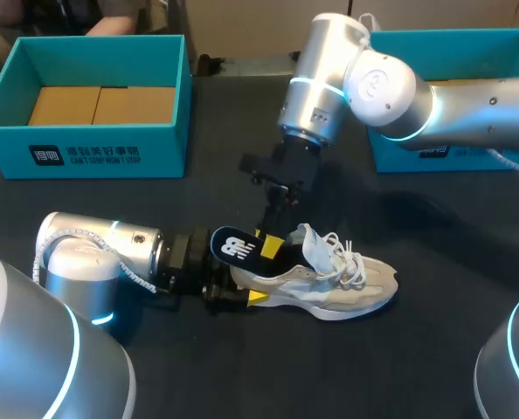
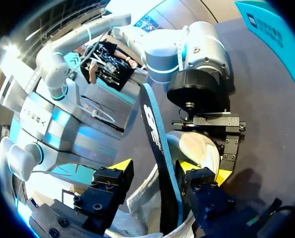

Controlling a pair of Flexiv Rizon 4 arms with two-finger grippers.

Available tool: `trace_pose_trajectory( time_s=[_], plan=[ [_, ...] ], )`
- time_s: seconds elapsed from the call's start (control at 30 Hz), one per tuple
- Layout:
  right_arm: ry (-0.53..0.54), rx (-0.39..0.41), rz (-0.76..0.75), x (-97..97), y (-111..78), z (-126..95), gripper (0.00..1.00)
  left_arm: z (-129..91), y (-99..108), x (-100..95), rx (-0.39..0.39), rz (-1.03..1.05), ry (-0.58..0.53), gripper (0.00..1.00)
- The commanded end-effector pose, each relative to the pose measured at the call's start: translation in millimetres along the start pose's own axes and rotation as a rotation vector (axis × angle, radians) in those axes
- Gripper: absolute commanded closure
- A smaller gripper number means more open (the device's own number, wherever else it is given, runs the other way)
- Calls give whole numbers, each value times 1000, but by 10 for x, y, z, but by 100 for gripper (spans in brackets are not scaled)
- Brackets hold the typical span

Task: Take the shoe out of the shoebox, open the shoe tongue, remove and reinsert the insole, then place the shoe into the shoebox

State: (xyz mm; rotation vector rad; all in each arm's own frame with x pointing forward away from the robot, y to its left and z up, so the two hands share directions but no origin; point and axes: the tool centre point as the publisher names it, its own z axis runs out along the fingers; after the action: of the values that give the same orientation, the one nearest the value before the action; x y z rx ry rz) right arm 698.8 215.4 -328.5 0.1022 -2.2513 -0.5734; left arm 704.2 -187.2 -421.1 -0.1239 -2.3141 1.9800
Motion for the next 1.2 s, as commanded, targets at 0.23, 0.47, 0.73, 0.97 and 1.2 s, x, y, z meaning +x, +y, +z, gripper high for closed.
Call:
trace_pose_trajectory(
  time_s=[0.23,0.47,0.73,0.97,1.2],
  plan=[
    [10,-9,1,-7,-16,39,53,10,29,-3,-3,0,-1,100],
    [2,-5,-9,48,5,16,54,10,29,-3,-3,0,-1,100],
    [21,-12,-6,-10,-22,47,57,10,29,-3,-3,0,-1,100],
    [35,-20,1,-61,-61,50,59,10,29,-3,-3,0,-1,100],
    [40,-21,-5,-67,-51,34,100,10,29,-3,-3,0,-1,100]
  ],
)
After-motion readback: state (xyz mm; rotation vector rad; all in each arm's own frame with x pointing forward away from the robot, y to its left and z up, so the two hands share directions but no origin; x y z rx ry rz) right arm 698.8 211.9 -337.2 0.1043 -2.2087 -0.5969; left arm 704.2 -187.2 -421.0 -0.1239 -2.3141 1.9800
